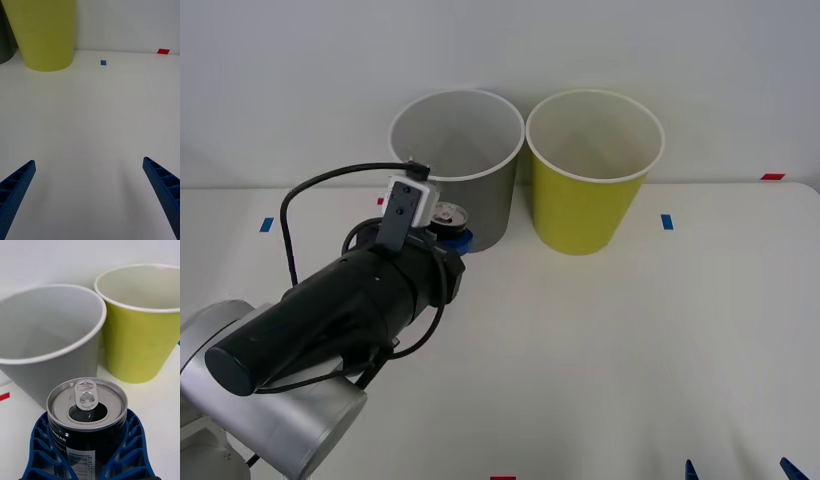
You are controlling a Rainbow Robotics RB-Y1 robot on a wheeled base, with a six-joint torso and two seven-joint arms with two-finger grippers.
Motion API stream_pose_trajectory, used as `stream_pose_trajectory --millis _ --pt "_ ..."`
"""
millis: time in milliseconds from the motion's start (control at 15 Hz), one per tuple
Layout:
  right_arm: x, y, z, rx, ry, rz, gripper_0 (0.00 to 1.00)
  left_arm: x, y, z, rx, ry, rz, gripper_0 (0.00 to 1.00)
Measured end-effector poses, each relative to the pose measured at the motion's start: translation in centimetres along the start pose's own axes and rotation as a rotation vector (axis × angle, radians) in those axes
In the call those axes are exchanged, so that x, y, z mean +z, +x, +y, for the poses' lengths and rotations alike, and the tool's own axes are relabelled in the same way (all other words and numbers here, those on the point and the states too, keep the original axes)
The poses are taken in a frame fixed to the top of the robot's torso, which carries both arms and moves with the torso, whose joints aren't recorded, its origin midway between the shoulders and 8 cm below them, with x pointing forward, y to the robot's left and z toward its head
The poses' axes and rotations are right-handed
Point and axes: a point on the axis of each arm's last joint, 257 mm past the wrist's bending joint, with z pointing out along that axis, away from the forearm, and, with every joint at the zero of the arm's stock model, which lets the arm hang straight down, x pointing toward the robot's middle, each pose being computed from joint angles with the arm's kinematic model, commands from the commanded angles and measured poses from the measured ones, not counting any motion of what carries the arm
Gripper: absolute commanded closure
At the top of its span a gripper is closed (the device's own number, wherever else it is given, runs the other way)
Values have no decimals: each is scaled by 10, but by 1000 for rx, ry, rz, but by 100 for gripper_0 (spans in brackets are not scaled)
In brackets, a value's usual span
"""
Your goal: Put cans in the gray bin and PET bottles in the light green bin.
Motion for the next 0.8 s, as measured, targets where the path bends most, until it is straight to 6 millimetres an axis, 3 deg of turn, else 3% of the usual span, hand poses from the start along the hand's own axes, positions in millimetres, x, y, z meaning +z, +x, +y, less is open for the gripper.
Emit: stream_pose_trajectory --millis 267,467,800 --pt "0 0 0 0 0 0 0 -4 -35 26 -3 -27 -54 100" --pt "0 0 0 0 0 0 0 -10 -51 35 20 -44 -26 100" --pt "0 0 0 0 0 0 0 -16 -96 52 1 -40 -28 100"
